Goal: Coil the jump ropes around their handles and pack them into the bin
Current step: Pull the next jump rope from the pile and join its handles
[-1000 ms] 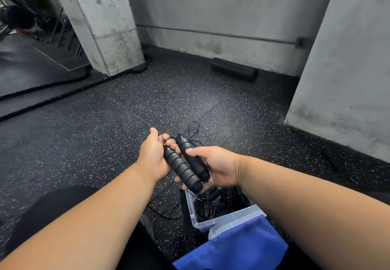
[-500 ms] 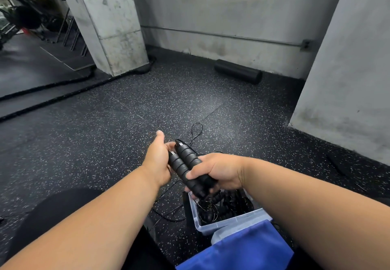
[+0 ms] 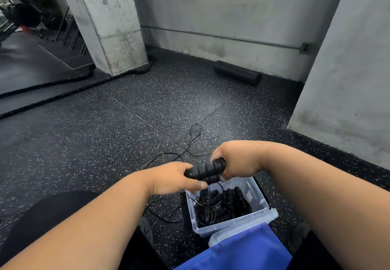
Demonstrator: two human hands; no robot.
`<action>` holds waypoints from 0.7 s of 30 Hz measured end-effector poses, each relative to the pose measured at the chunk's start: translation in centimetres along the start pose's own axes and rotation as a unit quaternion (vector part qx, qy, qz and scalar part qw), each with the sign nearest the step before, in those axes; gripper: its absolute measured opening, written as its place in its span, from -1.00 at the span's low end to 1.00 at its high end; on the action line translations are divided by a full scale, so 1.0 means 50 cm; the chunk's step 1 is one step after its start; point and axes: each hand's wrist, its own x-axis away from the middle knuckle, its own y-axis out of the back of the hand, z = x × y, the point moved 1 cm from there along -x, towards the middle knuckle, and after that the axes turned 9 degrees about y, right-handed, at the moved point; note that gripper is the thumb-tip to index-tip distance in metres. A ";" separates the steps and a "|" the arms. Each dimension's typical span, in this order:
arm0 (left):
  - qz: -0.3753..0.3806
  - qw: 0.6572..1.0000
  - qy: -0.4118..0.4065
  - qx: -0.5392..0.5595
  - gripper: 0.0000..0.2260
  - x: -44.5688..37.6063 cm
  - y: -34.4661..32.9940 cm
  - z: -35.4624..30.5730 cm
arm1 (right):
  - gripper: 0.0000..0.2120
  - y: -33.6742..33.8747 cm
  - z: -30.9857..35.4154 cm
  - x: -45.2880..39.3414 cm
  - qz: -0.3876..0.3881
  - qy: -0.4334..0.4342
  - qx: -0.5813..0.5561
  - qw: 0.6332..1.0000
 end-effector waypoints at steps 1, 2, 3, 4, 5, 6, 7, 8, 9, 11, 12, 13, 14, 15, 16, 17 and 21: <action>0.042 0.999 0.006 0.027 -0.80 -0.003 -0.009 0.001 | -0.83 -0.002 0.001 0.001 0.002 0.000 0.001 1.000; 0.076 0.995 0.011 0.060 -0.79 -0.007 -0.016 0.004 | -0.82 -0.005 0.004 0.002 0.006 0.003 -0.001 1.000; 0.106 0.990 0.018 0.095 -0.74 -0.006 -0.020 0.004 | -0.81 -0.007 0.007 0.003 0.007 0.008 -0.002 1.000; 0.130 0.983 0.026 0.126 -0.72 -0.006 -0.021 0.005 | -0.80 -0.009 0.010 0.003 0.005 0.015 0.001 1.000; 0.147 0.976 0.034 0.154 -0.71 -0.005 -0.022 0.005 | -0.79 -0.010 0.015 0.004 0.000 0.024 0.007 1.000; 0.157 0.971 0.038 0.176 -0.70 -0.004 -0.023 0.003 | -0.76 -0.010 0.017 0.004 -0.008 0.028 0.015 0.999; 0.155 0.970 0.039 0.185 -0.70 -0.004 -0.024 0.001 | -0.70 -0.009 0.019 0.003 -0.022 0.031 0.028 0.999; 0.141 0.972 0.035 0.184 -0.71 -0.003 -0.022 -0.002 | -0.59 -0.006 0.021 0.003 -0.049 0.032 0.045 0.997; 0.115 0.976 0.025 0.181 -0.75 -0.003 -0.019 -0.007 | -0.43 -0.003 0.018 -0.001 -0.091 0.030 0.051 0.994; 0.052 0.974 -0.009 0.220 -0.75 -0.005 -0.006 -0.018 | -0.10 0.011 0.005 -0.005 -0.226 0.008 -0.036 0.973; 0.017 0.964 -0.026 0.264 -0.71 -0.008 0.003 -0.022 | 0.01 0.018 -0.002 -0.006 -0.300 -0.006 -0.122 0.946; -0.015 0.947 -0.047 0.317 -0.68 -0.007 0.011 -0.028 | 0.07 0.021 -0.006 -0.006 -0.347 -0.020 -0.207 0.914; -0.045 0.925 -0.072 0.370 -0.67 -0.006 0.018 -0.033 | 0.07 0.020 -0.002 -0.004 -0.346 -0.036 -0.281 0.894; -0.068 0.902 -0.097 0.415 -0.70 -0.005 0.023 -0.040 | 0.01 0.011 0.006 -0.007 -0.300 -0.036 -0.341 0.890; -0.081 0.884 -0.121 0.445 -0.75 -0.002 0.025 -0.048 | -0.11 -0.009 0.018 -0.014 -0.226 -0.015 -0.399 0.889; -0.085 0.869 -0.142 0.467 -0.77 0.001 0.025 -0.059 | -0.26 -0.036 0.035 -0.023 -0.148 0.014 -0.445 0.883; -0.086 0.836 -0.129 0.526 -0.69 0.016 0.025 -0.091 | -0.81 -0.133 0.078 -0.077 -0.050 0.074 -0.479 0.873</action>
